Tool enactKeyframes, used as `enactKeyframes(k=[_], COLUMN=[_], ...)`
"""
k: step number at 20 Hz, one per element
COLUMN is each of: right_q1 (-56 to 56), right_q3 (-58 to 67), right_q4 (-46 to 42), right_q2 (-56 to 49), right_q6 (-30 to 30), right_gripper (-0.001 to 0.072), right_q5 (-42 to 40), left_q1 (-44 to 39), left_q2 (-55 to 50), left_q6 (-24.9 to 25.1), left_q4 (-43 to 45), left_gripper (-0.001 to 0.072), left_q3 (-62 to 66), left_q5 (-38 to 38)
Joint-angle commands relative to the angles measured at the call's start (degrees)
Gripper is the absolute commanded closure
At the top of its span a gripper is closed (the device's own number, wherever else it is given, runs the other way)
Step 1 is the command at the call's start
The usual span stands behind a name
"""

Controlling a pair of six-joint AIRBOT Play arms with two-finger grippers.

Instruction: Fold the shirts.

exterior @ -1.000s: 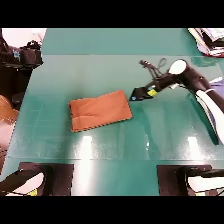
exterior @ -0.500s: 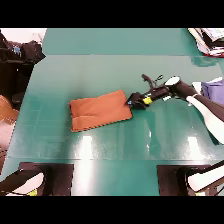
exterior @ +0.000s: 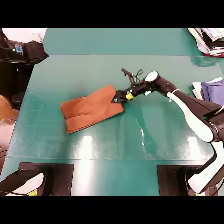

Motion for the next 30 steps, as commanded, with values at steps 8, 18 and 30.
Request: enactKeyframes(k=[8, 18, 30], right_q1=[-30.6, -64.2, -67.6], right_q3=[6.7, 6.7, 20.4], right_q4=[-21.2, -20.6, -27.0], right_q2=[20.1, 23.8, 24.9], right_q6=[6.9, 6.8, 5.6], right_gripper=[0.0696, 0.0697, 0.0697], right_q5=[0.9, -0.1, 12.2], left_q1=[-17.5, -25.1, -25.1], left_q2=[-2.3, -6.2, -7.0], left_q6=[0.0, 0.0, 0.0], left_q4=[-1.0, -2.1, -2.4], left_gripper=[0.0683, 0.0682, 0.0682], left_q3=[0.0, 0.0, 0.0], left_q5=[5.6, 7.2, 7.4])
